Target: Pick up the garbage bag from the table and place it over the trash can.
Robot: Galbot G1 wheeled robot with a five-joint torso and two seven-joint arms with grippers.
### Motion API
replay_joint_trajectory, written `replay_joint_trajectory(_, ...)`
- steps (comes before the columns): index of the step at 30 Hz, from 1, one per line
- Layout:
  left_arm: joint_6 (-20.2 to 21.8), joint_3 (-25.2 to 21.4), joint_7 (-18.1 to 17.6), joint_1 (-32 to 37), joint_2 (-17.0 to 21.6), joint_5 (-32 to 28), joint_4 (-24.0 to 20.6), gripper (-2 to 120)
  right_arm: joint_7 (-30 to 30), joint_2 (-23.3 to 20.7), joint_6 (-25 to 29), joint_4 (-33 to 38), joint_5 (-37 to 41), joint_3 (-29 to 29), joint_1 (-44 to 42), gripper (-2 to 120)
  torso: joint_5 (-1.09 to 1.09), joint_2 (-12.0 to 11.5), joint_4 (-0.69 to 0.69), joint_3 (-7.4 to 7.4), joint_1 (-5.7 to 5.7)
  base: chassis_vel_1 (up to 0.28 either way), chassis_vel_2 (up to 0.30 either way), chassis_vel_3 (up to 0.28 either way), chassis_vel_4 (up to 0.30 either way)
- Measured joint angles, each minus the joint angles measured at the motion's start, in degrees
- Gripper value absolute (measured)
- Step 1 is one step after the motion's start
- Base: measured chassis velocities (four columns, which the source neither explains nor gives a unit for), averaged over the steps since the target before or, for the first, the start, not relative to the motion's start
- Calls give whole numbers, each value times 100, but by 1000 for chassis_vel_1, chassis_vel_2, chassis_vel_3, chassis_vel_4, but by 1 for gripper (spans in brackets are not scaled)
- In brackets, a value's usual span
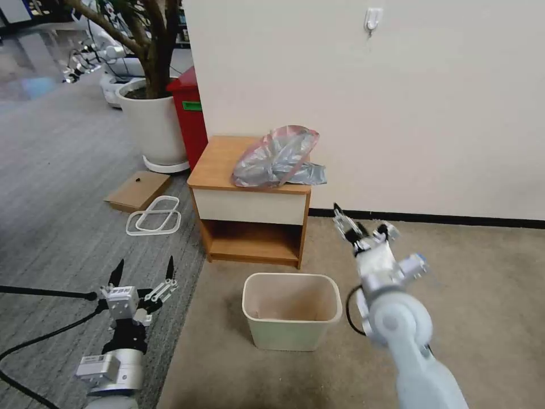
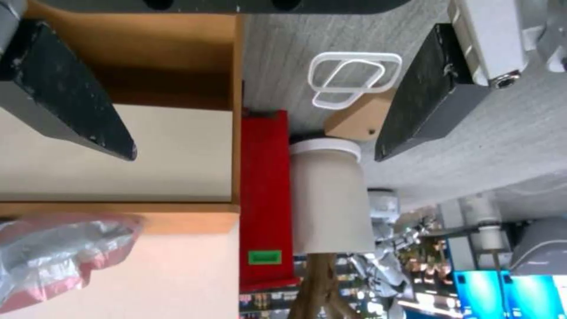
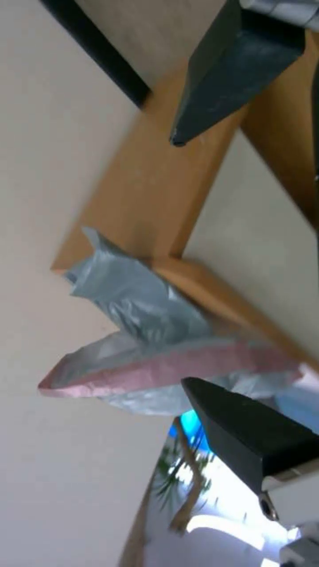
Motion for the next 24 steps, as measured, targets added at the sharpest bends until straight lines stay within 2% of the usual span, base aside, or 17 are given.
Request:
replay_joint_trajectory(1,0,0,0,0,0,0,0,100,0,0,0,0,0,0,0,100,0,0,0,0,0,0,0,0,0)
replay_joint_trajectory(4,-25,-84,5,-26,-6,-1,46,100,249,127,0,-498,666,15,641,100,-1,0,0,0,0,0,0,0,0)
replay_joint_trajectory(7,-26,-133,5,-21,-16,-2,55,100,276,193,7,-858,805,15,995,100,1,0,-1,0,0,0,0,0,0)
replay_joint_trajectory(15,-26,-238,-7,2,-63,-1,109,100,257,356,43,-1742,826,5,1725,99,1,0,-1,0,0,0,0,0,0)
replay_joint_trajectory(22,-32,-262,-18,-19,-131,23,189,100,222,381,66,-2174,793,-46,1996,98,0,0,-1,0,0,0,0,0,0)
replay_joint_trajectory(24,-34,-259,-19,-32,-163,36,210,100,204,371,91,-2324,777,-68,2058,92,0,0,-1,0,0,0,0,0,0)
